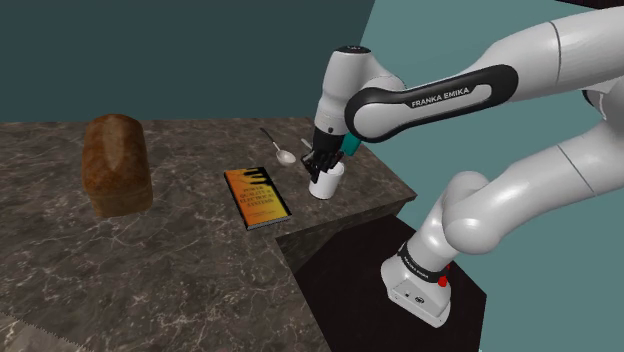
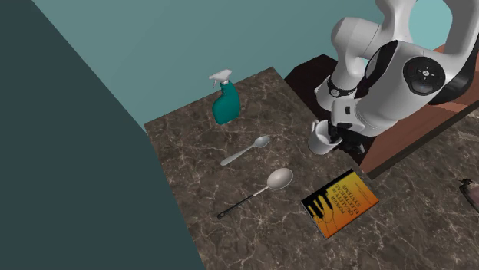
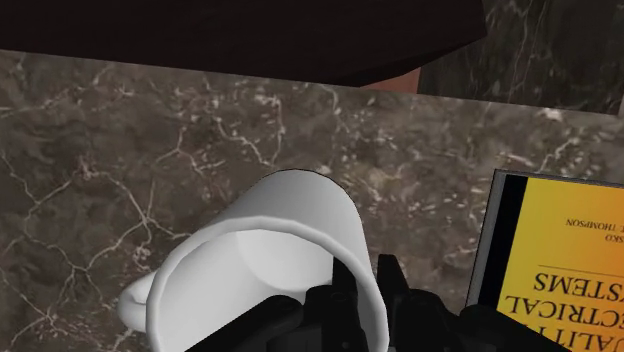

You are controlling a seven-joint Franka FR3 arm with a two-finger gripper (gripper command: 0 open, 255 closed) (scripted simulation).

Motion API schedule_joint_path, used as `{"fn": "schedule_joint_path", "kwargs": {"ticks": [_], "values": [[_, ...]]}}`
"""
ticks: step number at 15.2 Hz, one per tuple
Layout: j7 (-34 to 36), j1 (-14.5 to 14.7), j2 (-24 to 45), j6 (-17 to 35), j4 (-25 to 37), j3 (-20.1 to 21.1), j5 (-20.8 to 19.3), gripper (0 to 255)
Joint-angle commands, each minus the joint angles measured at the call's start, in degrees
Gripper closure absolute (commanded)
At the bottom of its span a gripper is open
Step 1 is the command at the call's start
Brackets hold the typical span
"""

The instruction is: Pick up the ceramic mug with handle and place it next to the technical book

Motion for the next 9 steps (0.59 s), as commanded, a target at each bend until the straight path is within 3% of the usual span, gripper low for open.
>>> {"fn": "schedule_joint_path", "kwargs": {"ticks": [1,9], "values": [[0.2,0.0,1.0,2.0,-0.9,0.1,-0.1,255],[0.3,-0.1,2.0,3.7,-1.7,0.3,-0.1,255]]}}
